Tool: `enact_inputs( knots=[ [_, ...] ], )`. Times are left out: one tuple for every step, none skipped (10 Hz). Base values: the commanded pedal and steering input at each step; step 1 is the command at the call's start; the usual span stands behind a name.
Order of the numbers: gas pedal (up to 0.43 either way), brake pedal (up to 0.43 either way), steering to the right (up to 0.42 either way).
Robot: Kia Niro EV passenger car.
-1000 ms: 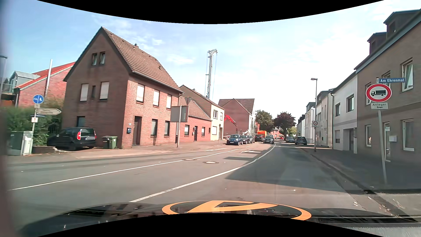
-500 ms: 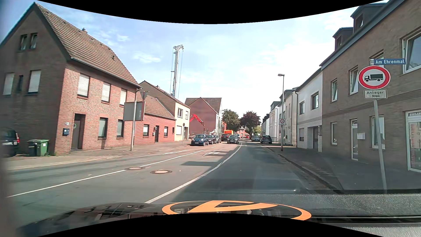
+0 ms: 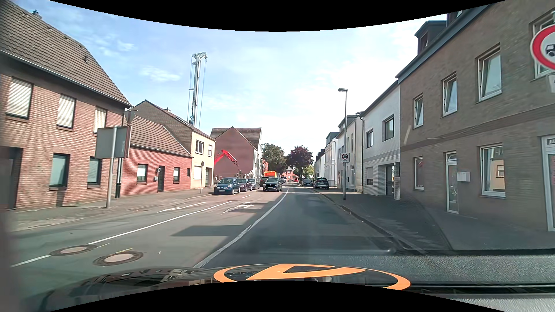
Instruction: Follow the waypoints while adhering to traffic rules and regulations
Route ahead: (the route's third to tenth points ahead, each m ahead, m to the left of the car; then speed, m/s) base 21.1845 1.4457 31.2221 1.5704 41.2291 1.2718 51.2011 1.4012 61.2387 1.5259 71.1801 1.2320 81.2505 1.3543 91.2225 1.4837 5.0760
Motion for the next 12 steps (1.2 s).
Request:
enact_inputs(
  knots=[
    [0.15, 0.0, 0.089],
    [0.15, 0.0, 0.078],
    [0.15, 0.0, 0.073],
    [0.15, 0.0, 0.063],
    [0.15, 0.0, 0.045],
    [0.15, 0.0, 0.021],
    [0.15, 0.0, 0.006],
    [0.15, 0.0, 0.006],
    [0.15, 0.0, 0.005],
    [0.15, 0.0, 0.002],
    [0.15, 0.0, 0.001],
    [0.15, 0.0, -0.002]
  ],
)
